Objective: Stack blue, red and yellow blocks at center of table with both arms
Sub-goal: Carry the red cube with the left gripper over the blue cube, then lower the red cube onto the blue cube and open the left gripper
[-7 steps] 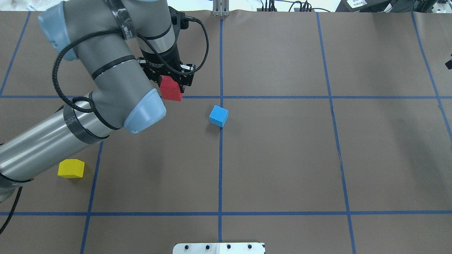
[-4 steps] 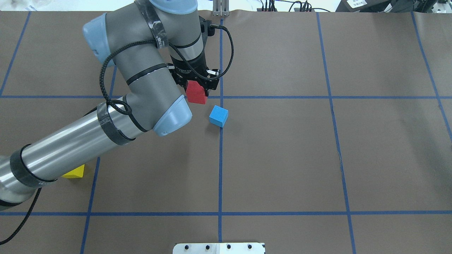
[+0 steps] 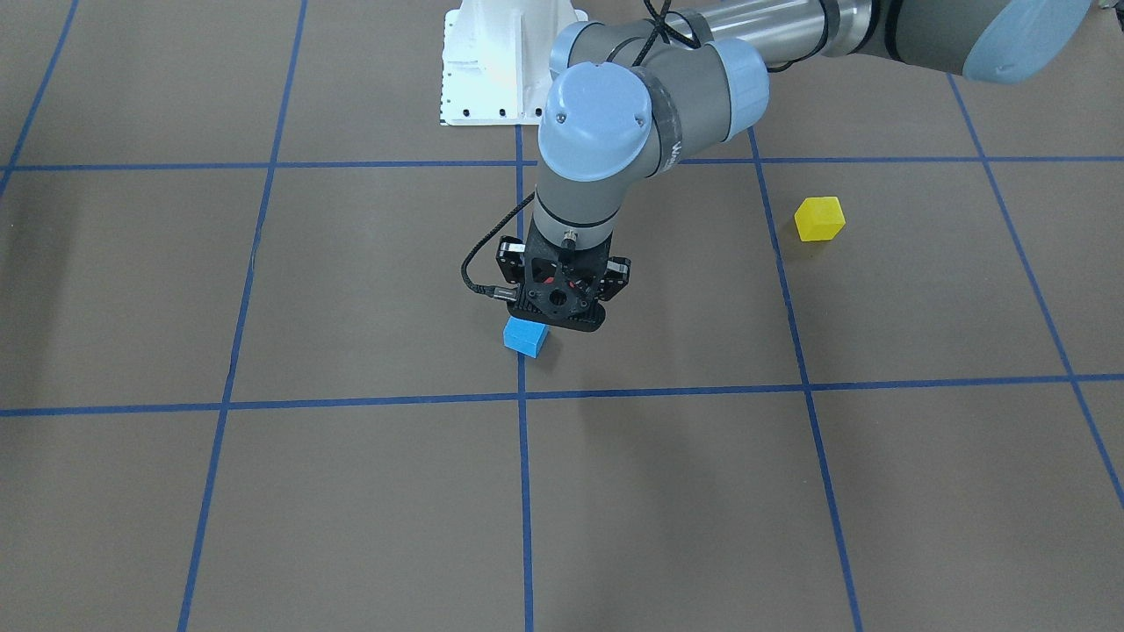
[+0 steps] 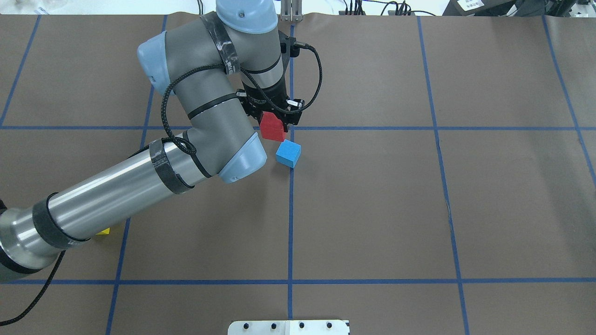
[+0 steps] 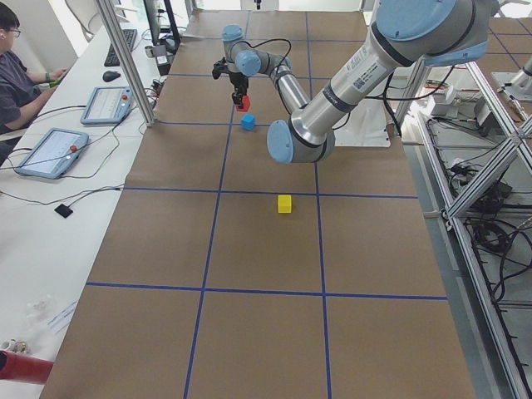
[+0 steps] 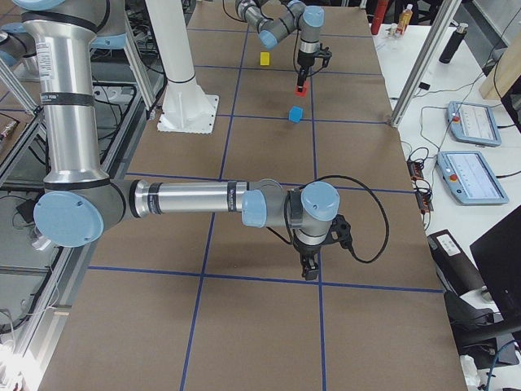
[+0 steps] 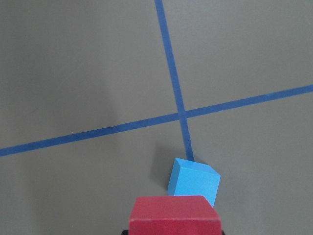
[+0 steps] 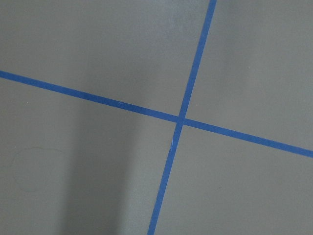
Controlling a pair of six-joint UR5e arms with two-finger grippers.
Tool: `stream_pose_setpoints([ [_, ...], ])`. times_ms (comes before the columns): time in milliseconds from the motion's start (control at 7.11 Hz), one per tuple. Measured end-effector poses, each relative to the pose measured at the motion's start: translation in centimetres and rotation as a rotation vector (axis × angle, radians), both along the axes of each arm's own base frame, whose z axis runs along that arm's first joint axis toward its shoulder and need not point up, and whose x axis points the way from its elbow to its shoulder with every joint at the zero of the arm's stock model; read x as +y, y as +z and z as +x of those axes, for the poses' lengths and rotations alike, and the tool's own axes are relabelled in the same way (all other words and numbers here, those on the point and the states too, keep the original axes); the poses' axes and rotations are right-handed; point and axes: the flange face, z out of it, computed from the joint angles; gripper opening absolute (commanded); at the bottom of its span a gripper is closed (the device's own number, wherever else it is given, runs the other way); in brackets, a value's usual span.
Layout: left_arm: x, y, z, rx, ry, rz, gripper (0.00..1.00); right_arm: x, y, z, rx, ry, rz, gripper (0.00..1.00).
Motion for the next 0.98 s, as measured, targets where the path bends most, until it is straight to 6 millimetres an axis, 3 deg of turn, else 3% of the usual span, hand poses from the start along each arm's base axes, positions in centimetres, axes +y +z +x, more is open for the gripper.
stream_pose_setpoints([
  [563, 0.6, 0.7, 3.6, 0.002, 0.045, 0.068, 0.0, 0.6, 0.7, 0.1, -0.001, 0.004, -0.019, 1.0],
  [985, 0.9, 1.3, 5.1, -0.01, 0.053, 0.074, 0.0, 0.7, 0.8, 0.0, -0.001, 0.003, -0.02, 1.0],
])
